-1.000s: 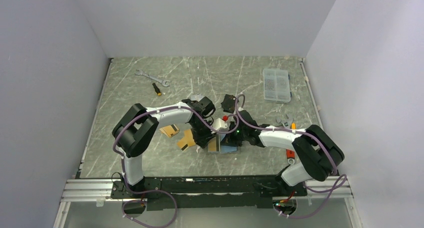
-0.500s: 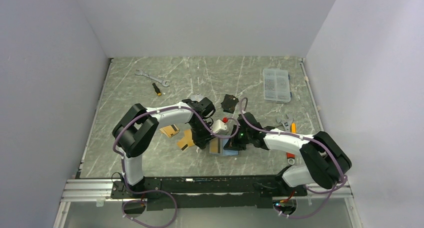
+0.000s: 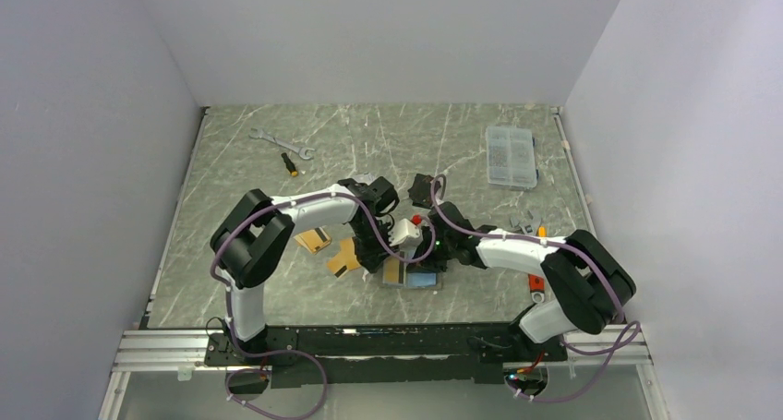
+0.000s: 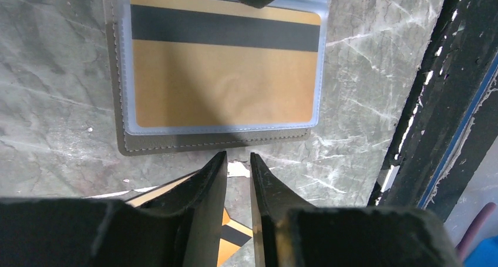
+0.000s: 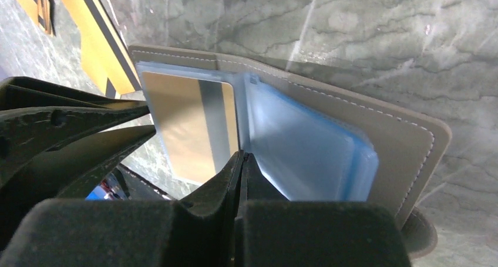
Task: Put the credit cards into the card holder
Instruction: Insert the credit card into the card holder.
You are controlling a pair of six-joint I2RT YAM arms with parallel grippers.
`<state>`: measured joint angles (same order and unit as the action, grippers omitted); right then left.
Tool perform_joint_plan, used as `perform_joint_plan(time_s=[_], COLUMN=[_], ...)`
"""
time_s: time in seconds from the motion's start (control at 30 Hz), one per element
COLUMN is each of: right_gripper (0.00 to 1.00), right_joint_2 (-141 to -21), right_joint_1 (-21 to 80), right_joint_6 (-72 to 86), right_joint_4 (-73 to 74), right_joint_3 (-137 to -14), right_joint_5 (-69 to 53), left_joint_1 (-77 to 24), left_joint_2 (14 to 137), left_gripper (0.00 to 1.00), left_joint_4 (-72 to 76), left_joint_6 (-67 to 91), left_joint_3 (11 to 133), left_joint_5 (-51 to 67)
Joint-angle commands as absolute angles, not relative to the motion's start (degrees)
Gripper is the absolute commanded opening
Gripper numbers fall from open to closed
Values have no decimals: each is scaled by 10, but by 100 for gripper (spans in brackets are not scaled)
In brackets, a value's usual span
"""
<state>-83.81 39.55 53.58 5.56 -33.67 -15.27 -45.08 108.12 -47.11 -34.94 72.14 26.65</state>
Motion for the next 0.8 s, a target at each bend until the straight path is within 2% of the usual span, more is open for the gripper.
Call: perform_joint_plan(time_s=[0.0, 0.33, 0.5, 0.63, 0.67, 0.7, 0.77], right_gripper=[0, 1, 18, 26, 28, 31, 35], right_joint_2=[-835, -781, -736, -735, -738, -741, -750], right_joint_1=[403, 386, 352, 330, 324, 318, 306], right_joint_6=[537, 524, 500, 475, 468, 462, 446], right_joint_4=[46, 86, 123, 142, 146, 149, 151], right_joint_3=[-363, -352, -358, -388, -399, -410, -435], right_joint_5=[-149, -149, -150, -157, -157, -158, -160], left_joint_1=[-450, -427, -375, -347, -344, -340, -329], left_joint_2=[1093, 1066, 1017, 966, 955, 943, 917], left_gripper=[27, 28, 39, 49, 87, 98, 99], left_joint_4=[-474, -498, -551, -585, -594, -602, -612], left_joint_6=[-357, -360, -371, -376, -379, -380, -381], left_joint_3=[745, 740, 767, 807, 823, 839, 877], left_joint_5=[272, 288, 298, 277, 271, 261, 237])
